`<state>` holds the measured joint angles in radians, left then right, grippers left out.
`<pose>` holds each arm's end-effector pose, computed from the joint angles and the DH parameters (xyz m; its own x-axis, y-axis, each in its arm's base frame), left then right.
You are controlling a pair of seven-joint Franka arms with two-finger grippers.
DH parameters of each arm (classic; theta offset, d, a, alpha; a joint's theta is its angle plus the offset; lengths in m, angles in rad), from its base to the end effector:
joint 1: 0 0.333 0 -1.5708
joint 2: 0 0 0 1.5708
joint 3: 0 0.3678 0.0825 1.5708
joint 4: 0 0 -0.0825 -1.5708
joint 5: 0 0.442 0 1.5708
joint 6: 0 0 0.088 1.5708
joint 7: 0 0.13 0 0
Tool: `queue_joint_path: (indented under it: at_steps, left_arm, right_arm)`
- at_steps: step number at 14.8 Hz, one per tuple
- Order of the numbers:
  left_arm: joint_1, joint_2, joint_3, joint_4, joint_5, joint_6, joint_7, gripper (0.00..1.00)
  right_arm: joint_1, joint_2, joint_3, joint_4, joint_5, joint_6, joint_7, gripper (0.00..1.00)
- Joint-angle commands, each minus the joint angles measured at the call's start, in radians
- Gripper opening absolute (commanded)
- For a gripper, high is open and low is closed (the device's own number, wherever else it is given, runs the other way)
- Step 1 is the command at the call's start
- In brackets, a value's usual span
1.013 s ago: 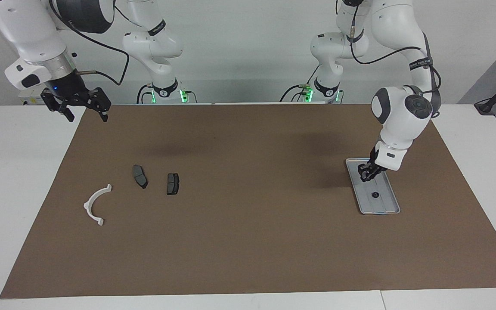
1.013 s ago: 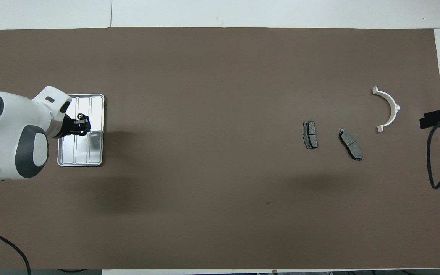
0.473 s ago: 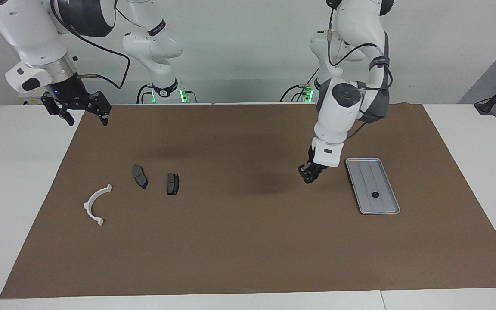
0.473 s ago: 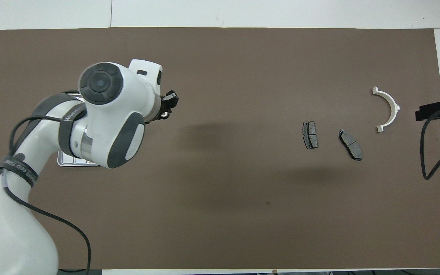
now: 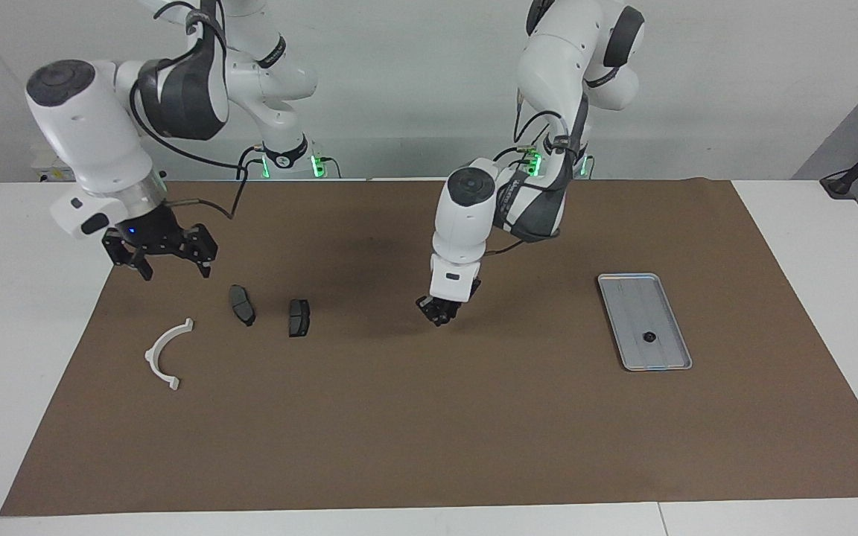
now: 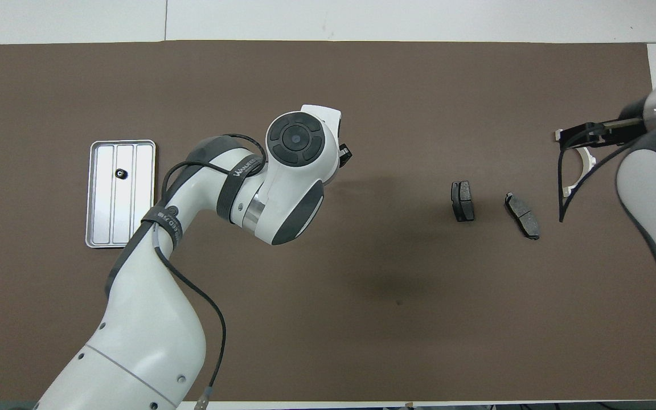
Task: Place bearing gear from tray to pile
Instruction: 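Carry the gear to mid-table with the left gripper while the right gripper approaches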
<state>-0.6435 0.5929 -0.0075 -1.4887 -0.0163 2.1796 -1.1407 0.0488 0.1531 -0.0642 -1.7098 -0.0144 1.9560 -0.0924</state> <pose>0.6365 -0.4848 0.3271 0.8768 0.4802 0.0240 0.4760 -0.8741 0.0965 0.6842 -0.0095 0.5146 0.9923 0.0840 0.0906 0.0814 -0.9962 0.0321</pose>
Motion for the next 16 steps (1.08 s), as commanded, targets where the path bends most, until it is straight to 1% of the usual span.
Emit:
queue_joint_path:
  at_steps: [1,2,4,7,9,12,15,16]
  left_arm:
    - [-0.054,0.108,0.061,0.127,0.021,-0.040,-0.051,0.00]
    - [-0.057,0.108,0.060,0.124,0.019,-0.029,-0.053,0.00]
    - [-0.064,0.105,0.060,0.102,0.019,-0.014,-0.054,0.00]
    - [-0.065,0.099,0.063,0.075,0.025,0.006,-0.054,0.00]
    - [-0.065,0.096,0.063,0.068,0.027,0.008,-0.054,0.00]
    - [-0.070,0.084,0.064,0.042,0.036,0.008,-0.056,0.00]
    - [-0.070,0.084,0.064,0.041,0.039,0.002,-0.056,0.00]
    - [-0.070,0.084,0.066,0.044,0.036,-0.003,-0.057,0.32]
  right_arm:
    - [0.078,0.074,-0.002,0.041,0.022,0.046,0.037,1.00]
    - [0.124,0.094,-0.002,0.038,0.030,0.069,0.069,1.00]
    - [0.215,0.109,0.000,0.035,0.036,0.087,0.140,1.00]
    - [0.308,0.132,0.000,0.026,0.056,0.150,0.233,1.00]
    - [0.325,0.140,0.000,-0.005,0.056,0.204,0.234,1.00]
    - [0.322,0.134,-0.002,-0.014,0.056,0.193,0.230,1.00]
    - [0.322,0.132,-0.002,-0.016,0.056,0.190,0.232,1.00]
    - [0.322,0.132,-0.002,-0.016,0.056,0.189,0.232,1.00]
